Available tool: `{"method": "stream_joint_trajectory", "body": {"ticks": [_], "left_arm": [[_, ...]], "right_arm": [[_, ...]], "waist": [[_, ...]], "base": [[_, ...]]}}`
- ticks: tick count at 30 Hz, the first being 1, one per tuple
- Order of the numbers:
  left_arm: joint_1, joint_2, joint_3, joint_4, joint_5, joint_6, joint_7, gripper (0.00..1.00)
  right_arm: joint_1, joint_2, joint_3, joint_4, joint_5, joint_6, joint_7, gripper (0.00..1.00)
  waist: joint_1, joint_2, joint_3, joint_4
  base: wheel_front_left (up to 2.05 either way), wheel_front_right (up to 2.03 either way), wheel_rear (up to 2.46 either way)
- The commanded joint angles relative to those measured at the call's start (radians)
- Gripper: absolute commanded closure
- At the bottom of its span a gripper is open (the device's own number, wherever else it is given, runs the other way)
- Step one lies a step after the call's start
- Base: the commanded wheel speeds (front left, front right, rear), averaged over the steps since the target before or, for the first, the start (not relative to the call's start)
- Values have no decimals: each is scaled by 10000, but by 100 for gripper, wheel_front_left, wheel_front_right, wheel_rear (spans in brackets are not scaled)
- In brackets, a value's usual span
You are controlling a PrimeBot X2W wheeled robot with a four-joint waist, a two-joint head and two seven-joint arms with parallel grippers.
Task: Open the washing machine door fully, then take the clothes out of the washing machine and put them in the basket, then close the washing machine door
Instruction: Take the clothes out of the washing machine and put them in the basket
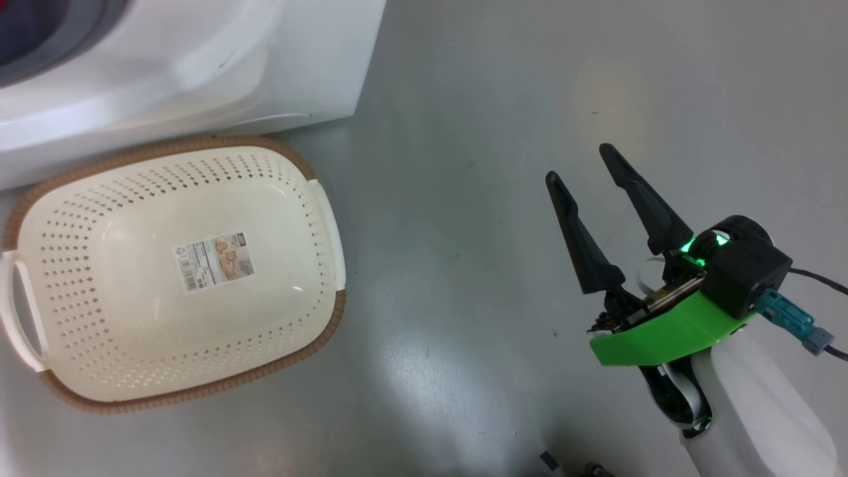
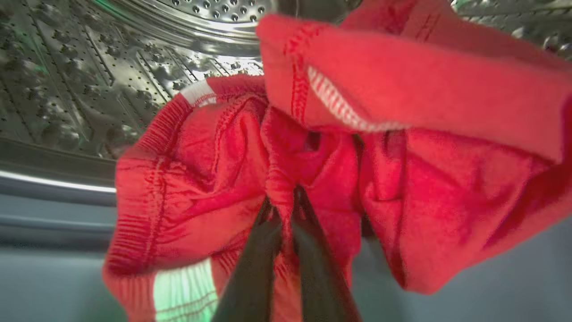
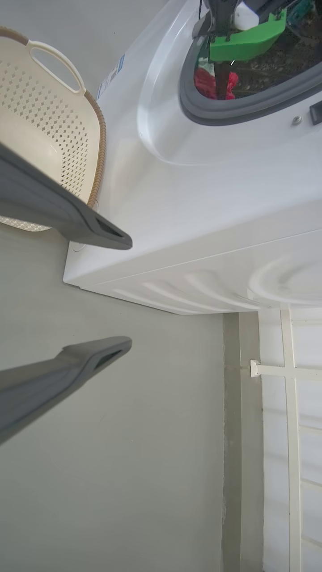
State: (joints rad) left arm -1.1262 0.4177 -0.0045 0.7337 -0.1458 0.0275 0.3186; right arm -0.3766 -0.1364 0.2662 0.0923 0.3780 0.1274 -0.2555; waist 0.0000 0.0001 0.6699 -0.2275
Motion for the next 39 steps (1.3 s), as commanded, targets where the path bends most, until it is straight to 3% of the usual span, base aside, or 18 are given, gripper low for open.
{"method": "stream_joint_trajectory", "body": {"ticks": [1, 12, 23, 29, 39], "left_arm": [[185, 477, 250, -414, -126, 73, -232, 100], [694, -94, 956, -946, -1156, -92, -2824, 100], [1120, -427, 1030, -733, -1338, -329, -5294, 100], [1704, -767, 1011, -1112, -1235, -341, -5764, 100], [3542, -1485, 1607, -3656, -762, -265, -5801, 100]], "right_arm": [[76, -24, 160, -187, 103, 33, -63, 0], [46, -115, 167, -193, 112, 33, -63, 0], [117, -204, 154, -216, 54, 33, -63, 0], [247, -289, 107, -206, 49, 33, -63, 0], [551, -337, 36, -175, 36, 33, -63, 0]], "waist": [[0, -1, -14, 26], [0, -1, -157, 223], [0, -1, -447, 458], [0, -1, -810, 611], [0, -1, -1634, 912]], "base": [[0, 0, 0], [0, 0, 0], [0, 0, 0], [0, 0, 0], [0, 0, 0]]}}
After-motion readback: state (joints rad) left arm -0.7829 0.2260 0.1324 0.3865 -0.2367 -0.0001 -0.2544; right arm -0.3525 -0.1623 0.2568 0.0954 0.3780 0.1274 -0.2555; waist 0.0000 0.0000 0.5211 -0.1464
